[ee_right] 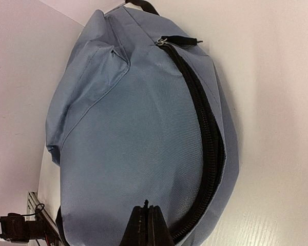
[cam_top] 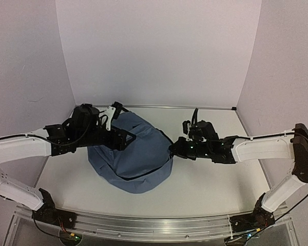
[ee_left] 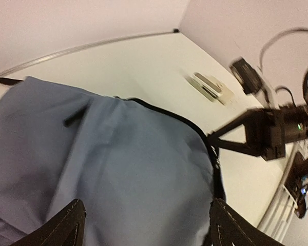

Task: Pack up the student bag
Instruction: Zip the student bag at the center of the board.

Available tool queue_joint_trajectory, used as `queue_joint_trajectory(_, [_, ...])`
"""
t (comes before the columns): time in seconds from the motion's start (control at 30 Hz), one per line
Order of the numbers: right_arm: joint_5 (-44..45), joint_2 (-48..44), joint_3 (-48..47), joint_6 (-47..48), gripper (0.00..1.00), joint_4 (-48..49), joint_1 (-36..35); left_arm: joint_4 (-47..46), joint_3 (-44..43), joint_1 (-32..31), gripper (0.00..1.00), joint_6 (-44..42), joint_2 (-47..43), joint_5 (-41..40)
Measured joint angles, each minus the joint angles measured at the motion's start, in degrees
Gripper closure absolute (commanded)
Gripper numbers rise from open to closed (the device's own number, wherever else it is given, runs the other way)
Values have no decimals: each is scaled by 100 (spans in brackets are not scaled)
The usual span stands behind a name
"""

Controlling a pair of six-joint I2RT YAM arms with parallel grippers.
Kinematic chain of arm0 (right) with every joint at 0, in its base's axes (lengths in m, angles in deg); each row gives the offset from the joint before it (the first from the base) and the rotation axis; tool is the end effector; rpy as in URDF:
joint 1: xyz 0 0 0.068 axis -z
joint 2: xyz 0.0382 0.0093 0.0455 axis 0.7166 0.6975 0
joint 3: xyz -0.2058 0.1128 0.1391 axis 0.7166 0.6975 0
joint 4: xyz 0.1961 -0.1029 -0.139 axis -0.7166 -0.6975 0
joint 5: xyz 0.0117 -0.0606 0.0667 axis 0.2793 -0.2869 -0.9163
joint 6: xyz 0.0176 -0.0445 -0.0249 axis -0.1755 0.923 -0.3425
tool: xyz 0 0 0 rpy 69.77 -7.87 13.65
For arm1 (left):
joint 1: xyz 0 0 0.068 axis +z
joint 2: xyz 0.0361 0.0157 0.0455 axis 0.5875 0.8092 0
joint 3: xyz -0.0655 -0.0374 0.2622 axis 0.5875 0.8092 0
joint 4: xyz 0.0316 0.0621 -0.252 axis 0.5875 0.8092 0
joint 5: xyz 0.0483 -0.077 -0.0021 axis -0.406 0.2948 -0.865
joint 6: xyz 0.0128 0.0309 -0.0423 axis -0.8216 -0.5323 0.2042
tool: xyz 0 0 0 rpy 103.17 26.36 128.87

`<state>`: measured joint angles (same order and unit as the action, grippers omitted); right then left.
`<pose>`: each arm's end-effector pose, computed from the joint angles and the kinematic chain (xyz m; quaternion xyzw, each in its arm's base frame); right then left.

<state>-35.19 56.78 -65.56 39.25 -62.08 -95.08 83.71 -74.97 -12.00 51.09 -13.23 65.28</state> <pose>0.2184 0.2577 0.2179 -0.0396 0.8634 0.3924 0.3146 0.1879 -0.2078 0.2954 0.2301 0.8144 -0.2777 0.4546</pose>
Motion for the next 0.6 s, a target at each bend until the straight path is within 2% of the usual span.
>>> queue_joint_trajectory(0.2, [10, 52, -2, -16, 100, -2, 12, -429, 176, -867, 18, -100, 739, 497])
queue_joint_trajectory(0.37, [16, 52, -2, -48, 100, -2, 16, -658, 61, -1250, 19, -149, 1466, 666])
queue_joint_trajectory(0.5, [28, 52, -1, -83, 100, -4, 16, -874, -182, -1416, 22, -263, 1990, 670])
queue_joint_trajectory(0.6, [36, 52, 0, -116, 100, -5, 17, -1065, -225, -1487, 29, -290, 2240, 706])
